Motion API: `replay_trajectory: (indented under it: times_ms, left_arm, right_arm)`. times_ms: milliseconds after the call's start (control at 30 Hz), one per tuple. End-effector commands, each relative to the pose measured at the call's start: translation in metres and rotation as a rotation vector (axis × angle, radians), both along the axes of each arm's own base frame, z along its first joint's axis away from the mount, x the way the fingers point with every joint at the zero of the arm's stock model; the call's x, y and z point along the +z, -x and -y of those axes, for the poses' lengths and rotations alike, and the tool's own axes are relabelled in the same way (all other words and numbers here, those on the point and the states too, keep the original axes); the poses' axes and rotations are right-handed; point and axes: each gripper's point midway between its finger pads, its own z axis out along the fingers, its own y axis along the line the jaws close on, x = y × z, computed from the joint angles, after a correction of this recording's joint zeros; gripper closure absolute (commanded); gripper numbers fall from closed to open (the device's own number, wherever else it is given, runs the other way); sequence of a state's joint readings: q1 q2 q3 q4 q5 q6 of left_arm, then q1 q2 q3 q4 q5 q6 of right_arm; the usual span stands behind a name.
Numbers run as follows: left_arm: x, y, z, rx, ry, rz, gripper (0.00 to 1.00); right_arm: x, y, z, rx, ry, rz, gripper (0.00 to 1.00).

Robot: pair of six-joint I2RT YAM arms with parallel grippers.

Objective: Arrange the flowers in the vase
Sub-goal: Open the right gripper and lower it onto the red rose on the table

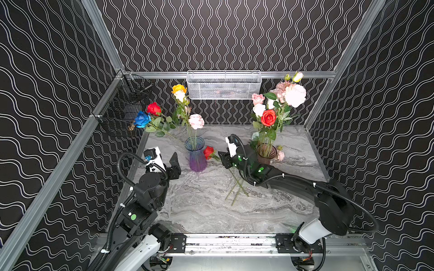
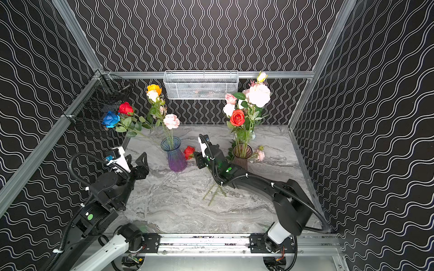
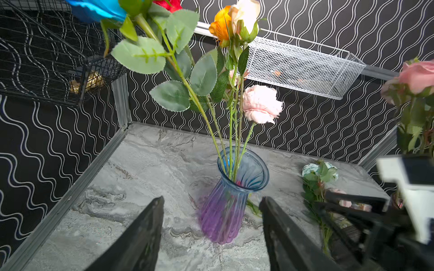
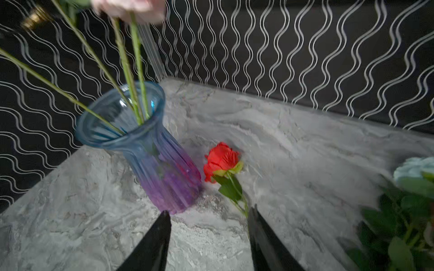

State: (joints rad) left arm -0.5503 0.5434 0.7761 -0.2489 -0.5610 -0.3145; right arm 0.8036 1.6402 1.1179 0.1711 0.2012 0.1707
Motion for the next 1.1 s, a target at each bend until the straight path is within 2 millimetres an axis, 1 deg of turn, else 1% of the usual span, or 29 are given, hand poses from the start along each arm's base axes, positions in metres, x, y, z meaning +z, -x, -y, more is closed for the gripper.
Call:
replay_trajectory:
  times_ms: [0, 167, 200, 267, 333, 433, 533, 633, 867, 1000, 1033, 1067]
  left_arm:
    - [0.003, 0.001, 0.001, -0.006, 0.038, 0.013, 0.32]
    - [0.003, 0.002, -0.003, 0.011, 0.036, 0.015, 0.31]
    - [0.003, 0.002, -0.003, 0.012, 0.037, 0.015, 0.31]
    - [0.002, 0.002, -0.003, 0.014, 0.036, 0.014, 0.31]
    - [0.003, 0.002, -0.003, 0.012, 0.037, 0.017, 0.31]
    - [0.002, 0.001, -0.002, 0.009, 0.038, 0.015, 0.31]
    - [0.001, 0.000, -0.001, 0.007, 0.035, 0.010, 0.31]
    - [0.001, 0.000, 0.000, 0.002, 0.038, 0.006, 0.31]
    - [0.000, 0.000, -0.002, 0.014, 0.036, 0.008, 0.31]
    - [0.000, 0.000, -0.003, 0.015, 0.034, 0.010, 0.31]
    - [0.000, 0.000, -0.003, 0.015, 0.034, 0.009, 0.31]
    - [0.000, 0.000, -0.004, 0.018, 0.031, 0.010, 0.31]
  right_arm:
    - [-0.042, -0.002, 0.004, -0.008, 0.105, -0.143, 0.47]
    - [-0.086, -0.018, -0.003, 0.005, 0.250, -0.235, 0.48]
    - [-0.102, -0.021, -0.003, 0.009, 0.295, -0.274, 0.48]
    - [-0.119, -0.024, -0.003, 0.026, 0.357, -0.317, 0.48]
    - [-0.131, -0.026, -0.002, 0.037, 0.395, -0.346, 0.48]
    - [-0.145, -0.027, 0.000, 0.045, 0.440, -0.381, 0.48]
    - [-0.155, -0.027, -0.002, 0.079, 0.444, -0.410, 0.48]
    - [-0.165, -0.033, -0.002, 0.078, 0.443, -0.431, 0.48]
    - [-0.181, -0.051, -0.006, 0.066, 0.454, -0.427, 0.50]
    - [-0.189, -0.064, -0.007, 0.058, 0.433, -0.434, 0.56]
    - [-0.189, -0.067, -0.007, 0.052, 0.428, -0.433, 0.59]
    - [-0.190, -0.070, -0.007, 0.050, 0.424, -0.436, 0.64]
